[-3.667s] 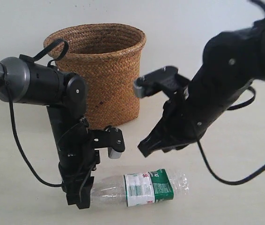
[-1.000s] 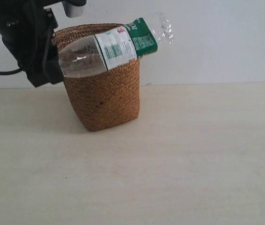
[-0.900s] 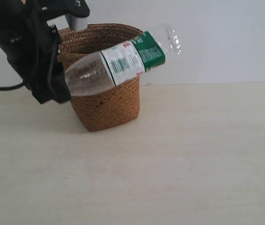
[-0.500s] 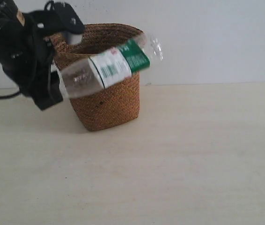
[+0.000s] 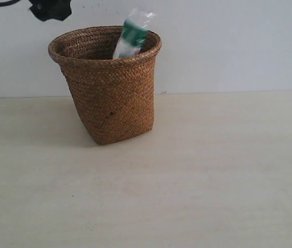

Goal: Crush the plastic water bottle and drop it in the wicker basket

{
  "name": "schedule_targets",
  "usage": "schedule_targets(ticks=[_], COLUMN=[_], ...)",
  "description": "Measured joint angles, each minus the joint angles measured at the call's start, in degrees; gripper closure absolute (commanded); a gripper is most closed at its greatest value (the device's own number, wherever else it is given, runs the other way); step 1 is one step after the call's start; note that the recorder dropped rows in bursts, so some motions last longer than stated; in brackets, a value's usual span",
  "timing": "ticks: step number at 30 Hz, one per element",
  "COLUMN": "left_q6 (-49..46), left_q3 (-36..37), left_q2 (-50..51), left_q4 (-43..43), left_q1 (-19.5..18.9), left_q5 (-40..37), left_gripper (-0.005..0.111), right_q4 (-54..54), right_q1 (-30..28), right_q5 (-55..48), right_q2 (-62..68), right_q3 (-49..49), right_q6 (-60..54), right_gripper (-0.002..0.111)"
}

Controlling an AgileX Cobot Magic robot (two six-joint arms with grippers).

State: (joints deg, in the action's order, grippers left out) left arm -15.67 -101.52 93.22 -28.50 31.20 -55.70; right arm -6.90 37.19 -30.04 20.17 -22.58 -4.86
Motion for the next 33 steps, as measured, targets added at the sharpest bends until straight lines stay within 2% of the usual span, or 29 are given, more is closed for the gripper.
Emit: schedule_targets(ticks=[7, 10, 13, 15, 18, 28, 33], left_q6=[-1.3, -1.8, -1.9, -1.9, -0.4, 1.5, 1.1], left_q3=[0.0, 0.0, 0.0, 0.0, 0.0, 1.2, 5.9], left_q2=[0.8, 1.2, 1.7, 1.9, 1.9, 0.8, -6.2], left_q4=[-0.3, 1.5, 6.0, 8.5, 10.0, 11.1, 18.1], left_q1=[-0.1, -0.1, -0.1, -0.1, -0.1, -0.1, -0.1], left_q5=[-5.1, -8.2, -11.5, -12.9, -13.9, -14.1, -14.2], left_gripper=[-0.001, 0.007, 0.034, 0.058, 0.101, 0.103, 0.103], right_q4=[0.0, 0.0, 0.0, 0.0, 0.0, 0.0, 0.0], right_q1=[0.0, 0.0, 0.0, 0.0, 0.0, 0.0, 0.0], right_q5=[0.0, 0.0, 0.0, 0.0, 0.0, 0.0, 0.0], right_q2=[0.0, 0.0, 0.0, 0.0, 0.0, 0.0, 0.0], right_q3=[0.0, 0.0, 0.0, 0.0, 0.0, 0.0, 0.0], right_q6=[0.0, 0.0, 0.0, 0.0, 0.0, 0.0, 0.0], right_gripper=[0.108, 0.108, 0.108, 0.108, 0.108, 0.108, 0.108])
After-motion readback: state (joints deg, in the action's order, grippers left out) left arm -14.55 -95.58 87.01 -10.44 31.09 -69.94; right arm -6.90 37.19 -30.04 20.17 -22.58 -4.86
